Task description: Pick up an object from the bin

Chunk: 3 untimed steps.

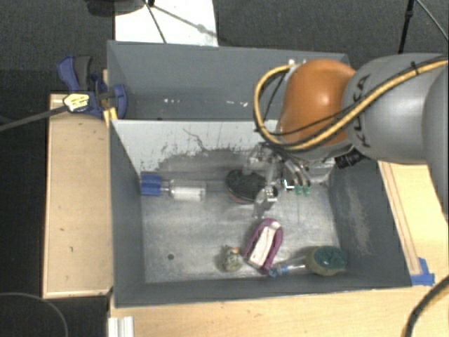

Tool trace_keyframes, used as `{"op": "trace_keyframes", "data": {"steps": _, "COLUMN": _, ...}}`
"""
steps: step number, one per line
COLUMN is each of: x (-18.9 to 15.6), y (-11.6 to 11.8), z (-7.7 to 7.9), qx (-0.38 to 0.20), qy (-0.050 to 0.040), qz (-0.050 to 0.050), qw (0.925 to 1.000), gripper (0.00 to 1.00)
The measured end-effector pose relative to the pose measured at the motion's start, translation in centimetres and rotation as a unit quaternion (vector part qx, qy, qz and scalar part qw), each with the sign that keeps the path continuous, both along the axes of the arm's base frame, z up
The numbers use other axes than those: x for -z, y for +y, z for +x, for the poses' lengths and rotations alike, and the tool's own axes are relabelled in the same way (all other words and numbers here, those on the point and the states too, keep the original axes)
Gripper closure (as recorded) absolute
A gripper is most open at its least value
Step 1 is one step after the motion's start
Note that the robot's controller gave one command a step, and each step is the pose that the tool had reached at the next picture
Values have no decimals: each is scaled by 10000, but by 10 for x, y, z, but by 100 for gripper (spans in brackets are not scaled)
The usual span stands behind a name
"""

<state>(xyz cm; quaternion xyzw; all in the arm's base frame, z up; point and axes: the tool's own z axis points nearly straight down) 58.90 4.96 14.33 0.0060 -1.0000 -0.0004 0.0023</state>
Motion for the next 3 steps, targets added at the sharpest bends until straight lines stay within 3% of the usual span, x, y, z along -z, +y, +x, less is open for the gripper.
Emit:
{"op": "trace_keyframes", "data": {"steps": 1, "x": 69, "y": -19, "z": 2, "qx": 1227, "qy": -77, "qz": 15, "qw": 9924, "gripper": 0}}
{"op": "trace_keyframes", "data": {"steps": 2, "x": 67, "y": -19, "z": 4, "qx": 1228, "qy": -127, "qz": 17, "qw": 9923, "gripper": 100}}
{"op": "trace_keyframes", "data": {"steps": 3, "x": -109, "y": -53, "z": -3, "qx": -960, "qy": -70, "qz": -7, "qw": 9954, "gripper": 100}}
